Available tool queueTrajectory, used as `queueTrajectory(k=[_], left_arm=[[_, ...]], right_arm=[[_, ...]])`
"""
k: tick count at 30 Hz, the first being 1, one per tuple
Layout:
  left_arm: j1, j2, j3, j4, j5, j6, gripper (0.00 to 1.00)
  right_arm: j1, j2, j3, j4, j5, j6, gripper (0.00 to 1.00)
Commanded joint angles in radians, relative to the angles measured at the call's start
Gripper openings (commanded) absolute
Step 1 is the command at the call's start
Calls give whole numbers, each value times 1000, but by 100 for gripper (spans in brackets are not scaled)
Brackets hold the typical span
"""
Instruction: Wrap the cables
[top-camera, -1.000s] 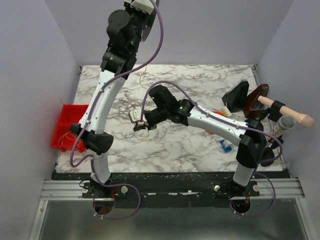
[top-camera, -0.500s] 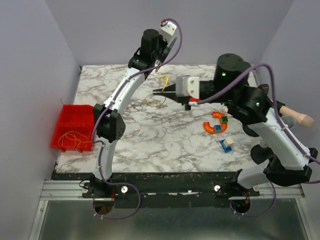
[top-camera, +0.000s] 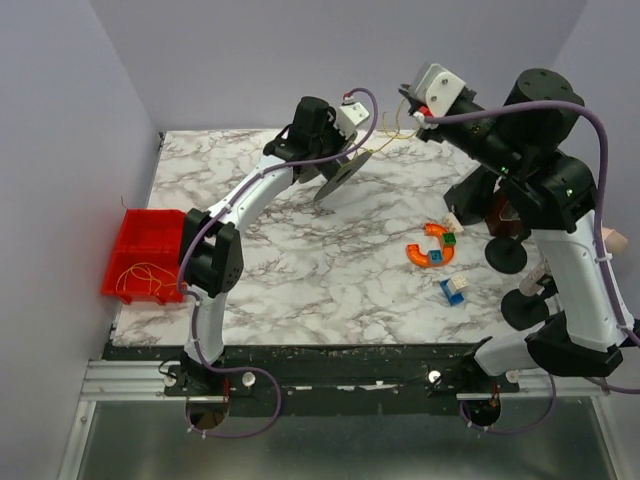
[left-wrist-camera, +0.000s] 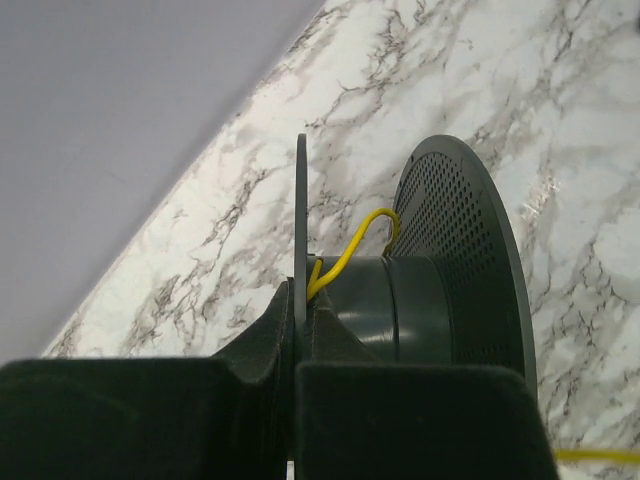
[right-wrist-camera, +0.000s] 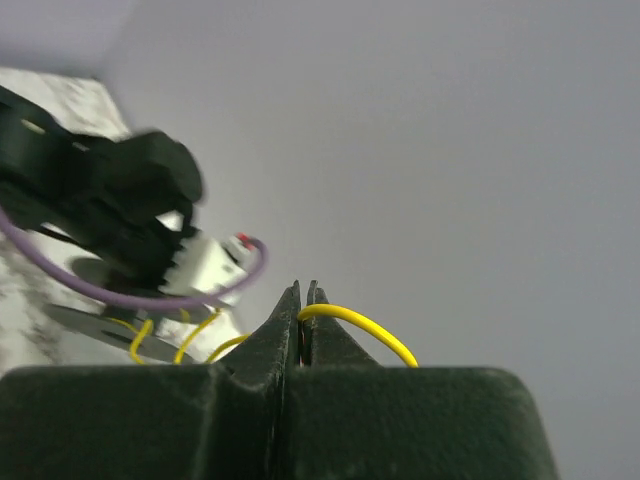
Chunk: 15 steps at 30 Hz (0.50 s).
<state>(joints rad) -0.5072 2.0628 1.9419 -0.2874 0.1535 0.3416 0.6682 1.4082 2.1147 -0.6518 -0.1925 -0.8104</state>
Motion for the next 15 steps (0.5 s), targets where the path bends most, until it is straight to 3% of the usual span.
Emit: queueTrajectory(k=[1, 11, 15], left_arm=[[4, -134, -35, -12, 138, 74, 0], [18, -265, -47, -352, 375, 260, 0], [62, -271, 112, -551, 513, 270, 0]], right_arm=[[-128, 3, 19, -26, 142, -84, 1], [-396, 41, -48, 58, 148, -128, 1], [-478, 48, -100, 61, 139, -130, 1]])
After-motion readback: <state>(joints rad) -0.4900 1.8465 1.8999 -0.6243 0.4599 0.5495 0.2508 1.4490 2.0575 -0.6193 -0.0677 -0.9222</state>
